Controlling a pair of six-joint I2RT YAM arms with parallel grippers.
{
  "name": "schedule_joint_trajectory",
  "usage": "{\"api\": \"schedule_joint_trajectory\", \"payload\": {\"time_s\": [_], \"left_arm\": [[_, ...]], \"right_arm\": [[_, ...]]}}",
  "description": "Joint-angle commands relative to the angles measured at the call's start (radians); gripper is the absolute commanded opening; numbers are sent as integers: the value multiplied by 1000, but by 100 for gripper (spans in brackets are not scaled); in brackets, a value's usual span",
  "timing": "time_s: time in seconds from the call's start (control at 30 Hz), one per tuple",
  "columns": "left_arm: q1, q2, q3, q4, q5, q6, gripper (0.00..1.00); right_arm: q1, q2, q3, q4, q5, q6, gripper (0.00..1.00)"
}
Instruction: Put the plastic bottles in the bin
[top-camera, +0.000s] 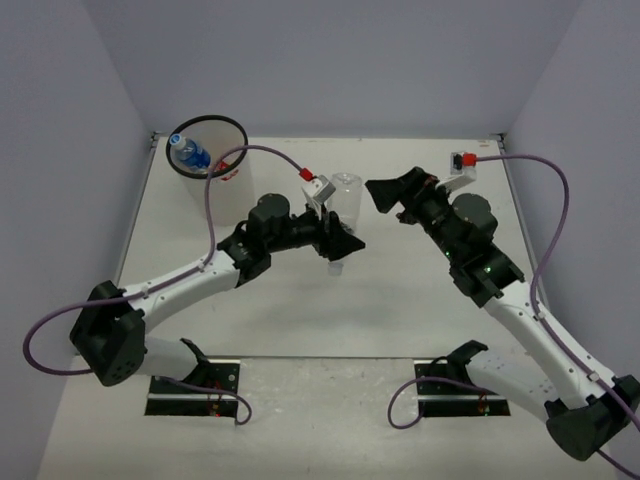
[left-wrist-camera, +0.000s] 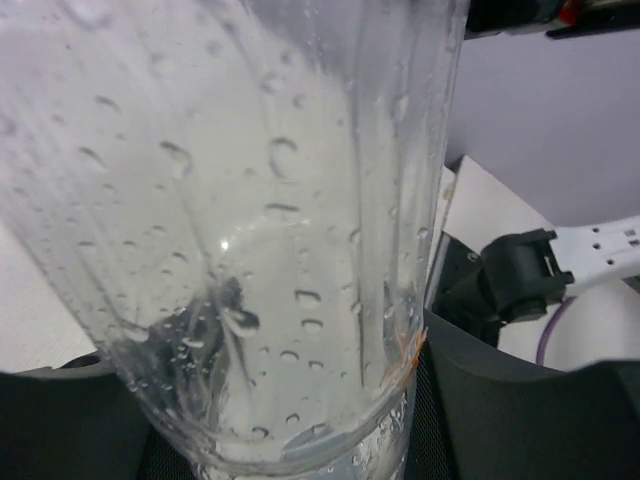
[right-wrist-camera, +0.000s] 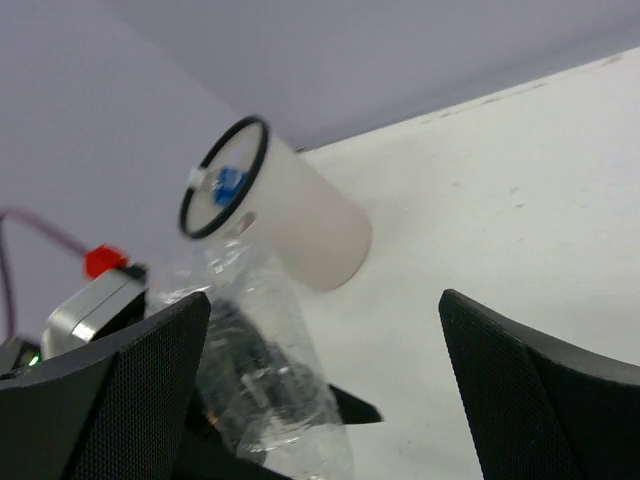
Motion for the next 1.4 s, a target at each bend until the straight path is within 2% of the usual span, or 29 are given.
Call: {"api": "schedule_joint_trajectory", "payload": {"time_s": [0.0,0.03,0.1,0.17,0.23,0.3,0.47,0.53,0.63,0.7,0.8,0.97,1.13,1.3,1.37], "left_arm": [[7,-91,81,-157,-287,76,9],[15,-106,90,-177,-335,78,9],[59,-134,107,-214,-430,70,9],[138,-153,134,-258,-519,58,7],[201,-174,142,-260,-533,46,8],[285,-183,161,-244,-592,52,12],[376,-87,297,-181,-765,187,14],[412,-39,377,-166,-867,214,15],[483,64,463,-146,-941,249,20],[548,135,525,-172,-989,257,20],[604,228,584,-135,-1002,307,21],[636,294,552,-5,-875,392,32],[639,325,528,77,-924,439,37],[643,322,508,47,-919,443,50],[643,315,495,18,-905,428,51]], "right_arm": [[-17,15,130,-308,425,42,99],[-20,14,145,-335,493,53,99],[-28,7,156,-391,531,60,99],[-33,-10,151,-413,540,87,99],[-36,-17,127,-411,527,92,99],[-38,-21,114,-419,503,89,99],[-39,-16,64,-435,440,70,99],[-41,-16,53,-439,434,55,99],[-43,-22,37,-444,444,44,99],[-44,-32,29,-450,441,44,99],[-44,-47,15,-457,439,49,99],[-44,-82,-10,-470,461,51,99],[-46,-124,-46,-486,506,61,99],[-46,-148,-64,-496,526,68,99],[-46,-154,-69,-496,526,70,99]]}}
